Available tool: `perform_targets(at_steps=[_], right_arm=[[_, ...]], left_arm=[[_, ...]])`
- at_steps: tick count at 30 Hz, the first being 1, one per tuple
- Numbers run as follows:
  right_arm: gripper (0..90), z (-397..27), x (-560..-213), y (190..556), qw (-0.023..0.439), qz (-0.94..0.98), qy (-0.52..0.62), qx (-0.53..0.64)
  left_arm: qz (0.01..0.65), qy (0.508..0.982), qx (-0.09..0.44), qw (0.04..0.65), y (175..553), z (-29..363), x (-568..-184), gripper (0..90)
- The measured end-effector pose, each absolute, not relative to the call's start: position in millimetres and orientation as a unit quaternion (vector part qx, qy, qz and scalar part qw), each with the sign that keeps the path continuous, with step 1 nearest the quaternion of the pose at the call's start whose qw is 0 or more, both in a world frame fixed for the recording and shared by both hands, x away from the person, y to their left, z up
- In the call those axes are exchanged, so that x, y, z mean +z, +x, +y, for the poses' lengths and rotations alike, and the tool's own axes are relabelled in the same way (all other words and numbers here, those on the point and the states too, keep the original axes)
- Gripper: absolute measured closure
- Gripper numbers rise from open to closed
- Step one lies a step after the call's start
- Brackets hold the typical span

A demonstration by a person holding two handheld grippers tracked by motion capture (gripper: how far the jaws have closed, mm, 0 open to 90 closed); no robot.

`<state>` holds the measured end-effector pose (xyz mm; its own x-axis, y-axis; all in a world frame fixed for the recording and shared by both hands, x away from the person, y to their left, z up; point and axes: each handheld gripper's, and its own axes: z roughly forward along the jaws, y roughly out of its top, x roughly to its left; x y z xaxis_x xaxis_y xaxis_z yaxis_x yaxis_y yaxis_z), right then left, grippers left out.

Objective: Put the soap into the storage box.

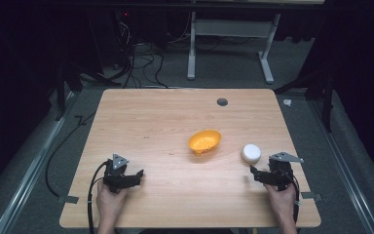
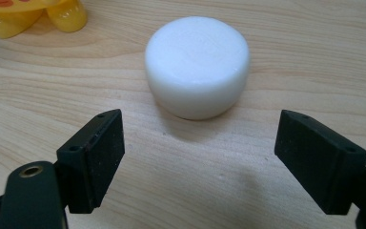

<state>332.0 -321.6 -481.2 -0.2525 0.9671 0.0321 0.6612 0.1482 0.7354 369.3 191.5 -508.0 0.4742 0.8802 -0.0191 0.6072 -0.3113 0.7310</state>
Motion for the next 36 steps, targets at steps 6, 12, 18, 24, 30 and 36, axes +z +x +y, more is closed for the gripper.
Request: perform_targets(at_steps=[6,12,18,24,30,36], right_arm=[[15.3,-314,-478,337,0.238,0.723,0.561,0.324],[14.8,-311,-475,343,0.243,0.725,0.558,0.323],[14.8,-309,-472,351,0.245,0.727,0.555,0.321],[14.8,-307,-470,359,0.247,0.728,0.553,0.320],[14.6,-303,-470,372,0.249,0.734,0.551,0.310],[14.5,-301,-476,379,0.246,0.732,0.558,0.304]], left_arm=[[0.473,0.785,0.197,0.347,369,192,-508,18.5],[0.473,0.786,0.197,0.347,369,192,-508,18.5],[0.473,0.786,0.197,0.347,369,192,-508,18.6],[0.473,0.786,0.197,0.347,369,192,-508,18.5],[0.473,0.786,0.197,0.347,369,192,-508,18.5],[0.473,0.785,0.197,0.348,369,192,-508,18.6]])
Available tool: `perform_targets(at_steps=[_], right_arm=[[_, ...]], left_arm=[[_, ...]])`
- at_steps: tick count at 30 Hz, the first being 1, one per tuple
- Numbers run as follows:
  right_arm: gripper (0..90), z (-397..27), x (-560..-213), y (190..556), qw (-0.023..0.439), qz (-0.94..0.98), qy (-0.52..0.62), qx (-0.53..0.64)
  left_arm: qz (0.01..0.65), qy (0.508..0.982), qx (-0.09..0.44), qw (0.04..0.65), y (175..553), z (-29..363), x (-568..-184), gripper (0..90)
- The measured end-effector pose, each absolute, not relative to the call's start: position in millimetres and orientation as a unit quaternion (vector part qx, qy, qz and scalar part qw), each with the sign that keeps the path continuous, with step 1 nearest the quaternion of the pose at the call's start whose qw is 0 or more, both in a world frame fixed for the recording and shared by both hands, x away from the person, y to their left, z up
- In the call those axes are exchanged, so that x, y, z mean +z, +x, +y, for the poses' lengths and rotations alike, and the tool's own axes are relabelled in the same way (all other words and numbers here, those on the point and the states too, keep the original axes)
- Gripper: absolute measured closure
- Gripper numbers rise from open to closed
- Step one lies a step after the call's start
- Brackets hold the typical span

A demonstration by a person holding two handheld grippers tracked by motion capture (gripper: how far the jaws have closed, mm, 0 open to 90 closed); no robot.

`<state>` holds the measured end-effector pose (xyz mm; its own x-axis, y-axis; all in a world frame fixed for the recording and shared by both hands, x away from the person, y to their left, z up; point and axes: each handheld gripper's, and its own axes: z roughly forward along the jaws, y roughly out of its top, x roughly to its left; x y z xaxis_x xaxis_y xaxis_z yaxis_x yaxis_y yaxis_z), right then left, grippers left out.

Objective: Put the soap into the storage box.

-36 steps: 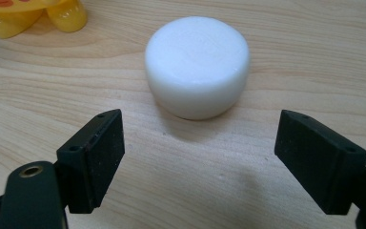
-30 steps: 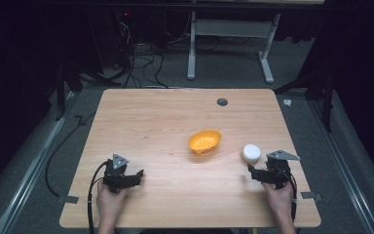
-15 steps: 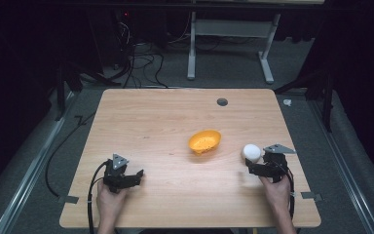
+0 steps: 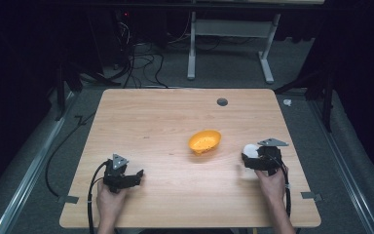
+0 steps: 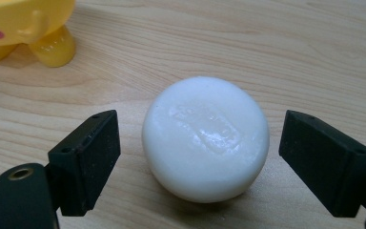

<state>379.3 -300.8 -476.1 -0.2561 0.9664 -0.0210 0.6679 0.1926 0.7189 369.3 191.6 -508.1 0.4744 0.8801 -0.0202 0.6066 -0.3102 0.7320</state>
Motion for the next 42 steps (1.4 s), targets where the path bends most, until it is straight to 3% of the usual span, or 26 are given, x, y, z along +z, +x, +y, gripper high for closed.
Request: perform_targets(at_steps=[15,27,42], right_arm=[[15.2,-301,-492,392,0.227,0.735,0.572,0.286],[24.0,-300,-497,394,0.226,0.741,0.566,0.282],[24.7,-299,-496,394,0.221,0.743,0.563,0.286]], left_arm=[[0.473,0.785,0.197,0.348,369,192,-508,18.6],[0.473,0.785,0.197,0.348,369,192,-508,18.6],[0.474,0.785,0.197,0.347,369,191,-508,18.5]])
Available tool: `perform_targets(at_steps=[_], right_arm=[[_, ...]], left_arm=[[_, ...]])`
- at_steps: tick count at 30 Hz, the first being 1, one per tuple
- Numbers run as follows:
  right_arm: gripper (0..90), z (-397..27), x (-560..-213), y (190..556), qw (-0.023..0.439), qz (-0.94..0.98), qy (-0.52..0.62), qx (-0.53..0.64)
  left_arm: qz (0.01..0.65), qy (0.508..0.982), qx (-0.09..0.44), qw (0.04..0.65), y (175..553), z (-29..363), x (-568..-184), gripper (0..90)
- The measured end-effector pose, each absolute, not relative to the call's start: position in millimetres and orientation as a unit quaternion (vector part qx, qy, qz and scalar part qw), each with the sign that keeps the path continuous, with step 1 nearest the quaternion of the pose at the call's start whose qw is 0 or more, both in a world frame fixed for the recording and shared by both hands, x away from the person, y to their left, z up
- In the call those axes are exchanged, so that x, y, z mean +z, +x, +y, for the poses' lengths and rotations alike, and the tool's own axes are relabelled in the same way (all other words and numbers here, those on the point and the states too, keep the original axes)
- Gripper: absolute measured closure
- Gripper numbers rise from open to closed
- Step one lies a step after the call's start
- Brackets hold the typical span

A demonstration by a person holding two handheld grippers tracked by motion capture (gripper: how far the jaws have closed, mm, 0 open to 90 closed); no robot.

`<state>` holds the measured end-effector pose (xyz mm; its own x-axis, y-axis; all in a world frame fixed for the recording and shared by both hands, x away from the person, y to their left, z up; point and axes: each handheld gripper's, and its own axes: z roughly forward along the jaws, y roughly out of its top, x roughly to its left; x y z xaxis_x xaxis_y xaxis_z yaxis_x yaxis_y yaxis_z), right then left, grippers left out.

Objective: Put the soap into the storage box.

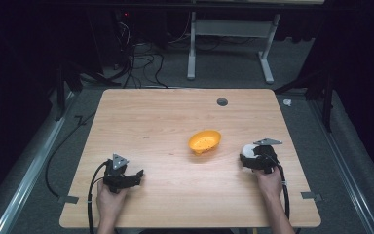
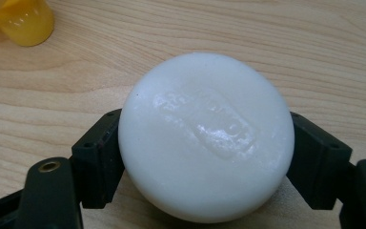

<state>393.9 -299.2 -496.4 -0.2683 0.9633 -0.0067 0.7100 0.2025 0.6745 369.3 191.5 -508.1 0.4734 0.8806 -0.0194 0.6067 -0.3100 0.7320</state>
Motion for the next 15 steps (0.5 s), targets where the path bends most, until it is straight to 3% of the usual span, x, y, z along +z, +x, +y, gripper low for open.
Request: perform_targets(at_steps=[15], right_arm=[[24.7,-299,-483,388,0.217,0.738,0.555,0.318]], left_arm=[[0.473,0.786,0.196,0.347,369,192,-508,18.5]])
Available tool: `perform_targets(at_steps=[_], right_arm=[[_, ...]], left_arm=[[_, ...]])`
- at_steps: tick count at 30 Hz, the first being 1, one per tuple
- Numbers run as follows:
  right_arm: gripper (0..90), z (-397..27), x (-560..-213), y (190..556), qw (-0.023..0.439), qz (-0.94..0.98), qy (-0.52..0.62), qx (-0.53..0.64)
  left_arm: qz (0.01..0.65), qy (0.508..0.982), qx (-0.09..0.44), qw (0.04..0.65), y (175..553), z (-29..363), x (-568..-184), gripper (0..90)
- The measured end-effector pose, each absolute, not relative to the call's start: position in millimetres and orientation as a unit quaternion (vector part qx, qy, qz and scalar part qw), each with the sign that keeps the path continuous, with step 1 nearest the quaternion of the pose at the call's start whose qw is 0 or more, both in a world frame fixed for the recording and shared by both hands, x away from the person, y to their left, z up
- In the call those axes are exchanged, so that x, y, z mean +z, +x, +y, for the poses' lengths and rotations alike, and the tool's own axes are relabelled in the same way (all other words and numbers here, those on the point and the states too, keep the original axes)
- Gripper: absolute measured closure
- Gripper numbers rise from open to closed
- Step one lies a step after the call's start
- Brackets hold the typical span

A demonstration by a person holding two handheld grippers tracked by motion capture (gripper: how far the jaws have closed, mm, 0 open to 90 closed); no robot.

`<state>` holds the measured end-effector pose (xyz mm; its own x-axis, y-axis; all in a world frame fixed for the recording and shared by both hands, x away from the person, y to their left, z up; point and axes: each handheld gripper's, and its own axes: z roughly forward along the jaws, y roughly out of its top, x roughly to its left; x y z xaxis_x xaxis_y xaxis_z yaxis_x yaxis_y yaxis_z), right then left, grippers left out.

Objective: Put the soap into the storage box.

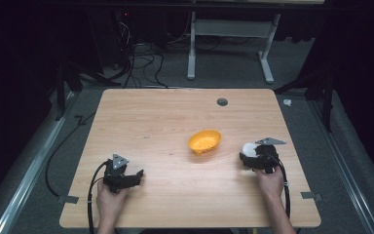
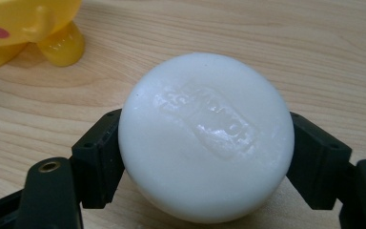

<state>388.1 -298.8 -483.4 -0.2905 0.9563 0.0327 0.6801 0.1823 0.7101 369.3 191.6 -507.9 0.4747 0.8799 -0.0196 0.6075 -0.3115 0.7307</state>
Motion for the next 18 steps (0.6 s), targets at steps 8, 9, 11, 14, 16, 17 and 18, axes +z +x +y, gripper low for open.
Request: perform_targets(at_steps=[8,9,11,14,16,17,18], right_arm=[[24.7,-287,-467,387,0.220,0.746,0.533,0.333],[24.7,-285,-465,387,0.222,0.748,0.529,0.332],[24.8,-280,-461,388,0.227,0.755,0.522,0.325],[24.7,-273,-457,388,0.223,0.762,0.513,0.326],[24.7,-270,-455,389,0.221,0.763,0.509,0.332],[24.7,-269,-454,389,0.219,0.763,0.508,0.333],[24.7,-267,-452,389,0.219,0.765,0.505,0.336]], left_arm=[[0.473,0.786,0.197,0.347,369,192,-508,18.5],[0.473,0.786,0.197,0.347,369,192,-508,18.5],[0.473,0.786,0.197,0.347,369,192,-508,18.5],[0.473,0.786,0.197,0.347,369,192,-508,18.5],[0.473,0.786,0.197,0.347,369,192,-508,18.5],[0.473,0.786,0.197,0.347,369,192,-508,18.5],[0.473,0.786,0.197,0.347,369,192,-508,18.5]])
